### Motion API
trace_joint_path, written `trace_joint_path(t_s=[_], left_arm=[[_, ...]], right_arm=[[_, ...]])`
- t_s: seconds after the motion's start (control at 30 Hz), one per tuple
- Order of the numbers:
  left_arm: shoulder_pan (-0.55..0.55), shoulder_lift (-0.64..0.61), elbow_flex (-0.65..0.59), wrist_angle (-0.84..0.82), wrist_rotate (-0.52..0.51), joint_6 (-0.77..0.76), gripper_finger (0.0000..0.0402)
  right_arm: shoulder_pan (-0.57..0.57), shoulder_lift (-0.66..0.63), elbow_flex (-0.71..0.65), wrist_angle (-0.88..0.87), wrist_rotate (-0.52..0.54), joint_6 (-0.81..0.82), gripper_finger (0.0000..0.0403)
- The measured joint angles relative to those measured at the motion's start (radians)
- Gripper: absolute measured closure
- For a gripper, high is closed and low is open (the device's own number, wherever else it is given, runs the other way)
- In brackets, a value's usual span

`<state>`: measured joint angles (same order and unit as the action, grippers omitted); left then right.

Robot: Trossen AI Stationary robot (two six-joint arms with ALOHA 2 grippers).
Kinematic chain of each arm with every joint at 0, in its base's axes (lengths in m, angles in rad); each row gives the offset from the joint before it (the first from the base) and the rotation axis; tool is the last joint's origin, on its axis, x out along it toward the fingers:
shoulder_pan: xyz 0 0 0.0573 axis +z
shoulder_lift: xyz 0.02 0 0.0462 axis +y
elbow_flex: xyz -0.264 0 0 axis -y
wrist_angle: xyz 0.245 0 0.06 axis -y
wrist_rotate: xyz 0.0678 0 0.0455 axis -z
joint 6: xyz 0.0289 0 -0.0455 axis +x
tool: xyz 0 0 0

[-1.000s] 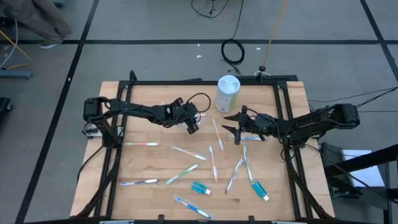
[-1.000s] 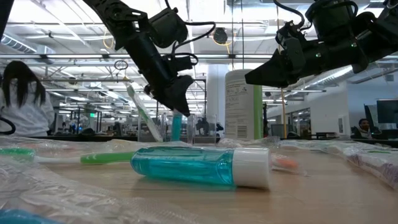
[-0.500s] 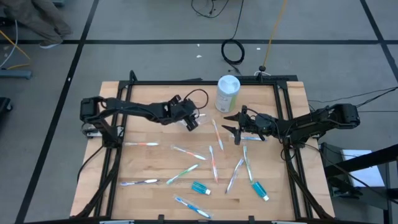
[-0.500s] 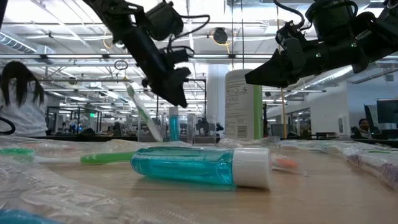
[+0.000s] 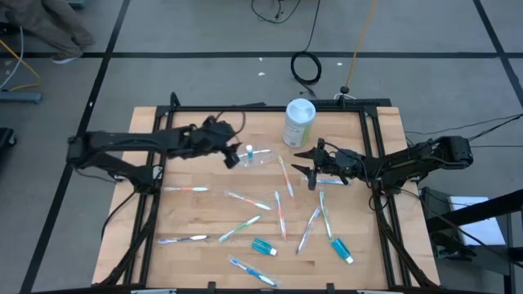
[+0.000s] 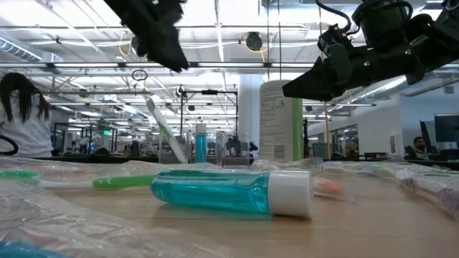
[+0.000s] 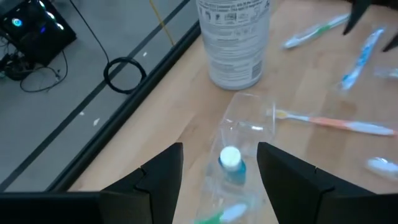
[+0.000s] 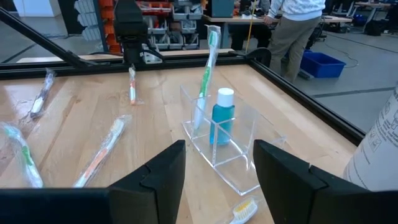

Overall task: Pick & Place toothbrushing station
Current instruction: Put the green toothbrush into the transparent organizer

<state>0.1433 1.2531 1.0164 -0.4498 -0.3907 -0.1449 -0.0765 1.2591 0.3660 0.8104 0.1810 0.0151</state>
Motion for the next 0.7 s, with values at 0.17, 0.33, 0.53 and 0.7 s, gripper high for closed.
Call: trace_joint_path(t_s=[0.17, 0.33, 0.53, 0.7], left_arm=[[-0.03, -0.111, 0.0, -0.134, -0.002, -0.011, 0.0188], [-0.07, -0.192, -0.043, -0.173, -0.003, -0.021, 0.0188], [-0.098, -0.309, -0.231, -0.04, -0.002, -0.049, 0.0188], [-0.1, -0.378, -0.339, 0.033, 0.024, -0.068, 0.0188]], right_arm=[[0.0, 0.0, 0.0, 0.0, 0.0, 0.0, 0.0222], [0.0, 0.0, 0.0, 0.0, 0.0, 0.029, 0.0222], [0.0, 0.0, 0.0, -0.009, 0.003, 0.03, 0.0222], [-0.003, 0.0, 0.0, -0.071, 0.133, -0.05, 0.0222]])
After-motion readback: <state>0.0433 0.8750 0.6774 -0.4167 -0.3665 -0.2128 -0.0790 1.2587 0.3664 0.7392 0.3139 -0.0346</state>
